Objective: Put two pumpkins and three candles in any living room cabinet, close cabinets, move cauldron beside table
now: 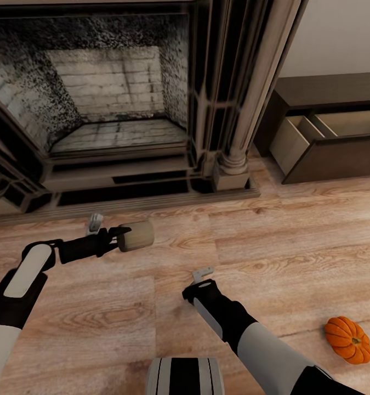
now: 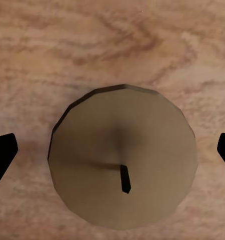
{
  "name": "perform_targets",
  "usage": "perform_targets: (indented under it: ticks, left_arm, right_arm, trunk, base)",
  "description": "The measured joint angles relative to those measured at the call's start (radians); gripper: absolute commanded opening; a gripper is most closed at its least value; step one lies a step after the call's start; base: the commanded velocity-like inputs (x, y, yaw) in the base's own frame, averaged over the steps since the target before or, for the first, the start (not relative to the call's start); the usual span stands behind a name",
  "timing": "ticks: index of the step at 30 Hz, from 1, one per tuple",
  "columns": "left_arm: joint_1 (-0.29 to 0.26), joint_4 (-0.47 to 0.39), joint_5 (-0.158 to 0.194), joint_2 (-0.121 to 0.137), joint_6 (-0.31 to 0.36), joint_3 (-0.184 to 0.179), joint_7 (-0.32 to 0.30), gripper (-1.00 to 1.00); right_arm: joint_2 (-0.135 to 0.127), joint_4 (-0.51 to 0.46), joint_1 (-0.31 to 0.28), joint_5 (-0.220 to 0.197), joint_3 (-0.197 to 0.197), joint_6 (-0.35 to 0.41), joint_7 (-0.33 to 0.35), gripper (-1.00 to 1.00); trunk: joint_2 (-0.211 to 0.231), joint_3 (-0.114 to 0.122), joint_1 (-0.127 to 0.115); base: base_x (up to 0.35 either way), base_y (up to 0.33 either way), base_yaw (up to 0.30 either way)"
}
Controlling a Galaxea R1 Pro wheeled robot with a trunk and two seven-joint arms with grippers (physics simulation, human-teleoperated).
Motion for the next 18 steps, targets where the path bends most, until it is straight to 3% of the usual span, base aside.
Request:
perform_targets:
  ticks: [14,18]
  left_arm:
    - [0.006,-0.002,0.003,0.0,0.0,0.001,0.0,-1.0]
    - [0.006,-0.001,0.0,0.0,0.0,0.002,0.0,-1.0]
  right_arm:
    - [-0.001,-0.005,0.0,-0.002,-0.001,0.0,0.001,1.0]
    - [0.0,-0.005,0.0,-0.002,-0.001,0.0,0.001,1.0]
  trunk:
    - [0.0,0.003,0.0]
    - [-0.001,-0.009,0.001]
  base:
    - [0.0,0.0,-0.04]
    - [0.0,0.0,0.0]
